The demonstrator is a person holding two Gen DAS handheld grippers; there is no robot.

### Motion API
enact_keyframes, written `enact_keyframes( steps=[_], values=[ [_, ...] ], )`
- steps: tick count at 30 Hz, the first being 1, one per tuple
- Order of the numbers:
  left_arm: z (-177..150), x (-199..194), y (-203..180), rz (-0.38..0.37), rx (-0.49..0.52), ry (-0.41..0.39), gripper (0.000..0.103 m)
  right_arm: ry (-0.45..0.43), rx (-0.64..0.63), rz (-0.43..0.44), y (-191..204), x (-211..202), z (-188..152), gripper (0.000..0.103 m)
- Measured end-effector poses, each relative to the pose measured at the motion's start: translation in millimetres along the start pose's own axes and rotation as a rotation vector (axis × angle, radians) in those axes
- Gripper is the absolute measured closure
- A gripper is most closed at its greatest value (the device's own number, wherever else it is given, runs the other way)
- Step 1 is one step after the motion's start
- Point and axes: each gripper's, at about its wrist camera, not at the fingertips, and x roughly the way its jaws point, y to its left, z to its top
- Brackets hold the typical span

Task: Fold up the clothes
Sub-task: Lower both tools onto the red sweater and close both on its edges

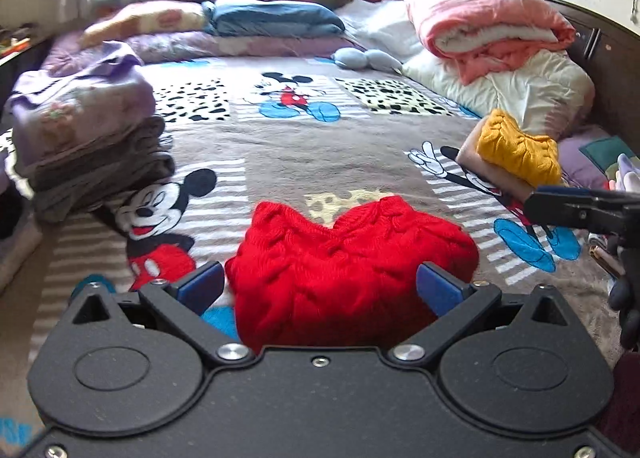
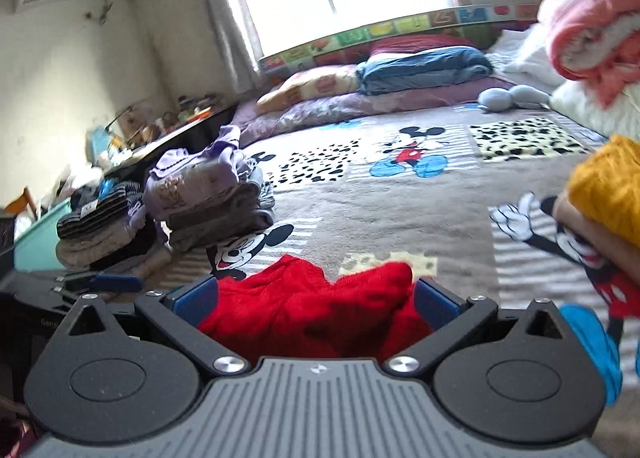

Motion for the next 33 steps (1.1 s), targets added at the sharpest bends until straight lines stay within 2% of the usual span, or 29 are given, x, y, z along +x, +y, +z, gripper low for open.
enact_keyframes(
  steps=[6,8,11,13,16,18,20,24,29,31,32,33],
  values=[
    [26,37,19,-0.002,0.032,0.037,0.0,-0.028,0.035,-0.019,-22,25,24,0.0],
    [34,54,29,-0.01,0.014,0.066,0.0,0.003,0.048,-0.01,-32,40,30,0.0],
    [43,77,46,-0.049,-0.027,0.101,0.0,0.046,0.095,0.064,-51,65,33,0.0],
    [48,92,57,-0.075,-0.053,0.123,0.001,0.087,0.141,0.069,-65,84,34,0.0],
    [56,115,72,-0.113,-0.09,0.157,0.004,0.158,0.164,0.062,-80,112,32,0.01],
    [60,128,82,-0.147,-0.124,0.179,0.008,0.206,0.153,0.064,-83,127,28,0.021],
    [63,140,90,-0.18,-0.15,0.201,0.009,0.247,0.153,0.064,-85,142,25,0.024],
    [67,164,100,-0.242,-0.193,0.241,0.018,0.322,0.157,0.074,-89,169,16,0.03],
    [67,191,102,-0.265,-0.189,0.296,0.023,0.381,0.133,0.09,-91,190,9,0.035],
    [64,202,100,-0.272,-0.176,0.323,0.03,0.4,0.138,0.105,-93,196,7,0.039],
    [62,205,98,-0.273,-0.166,0.335,0.033,0.409,0.14,0.114,-94,199,6,0.047],
    [61,209,96,-0.275,-0.156,0.346,0.045,0.417,0.142,0.125,-95,201,5,0.055]
  ],
)
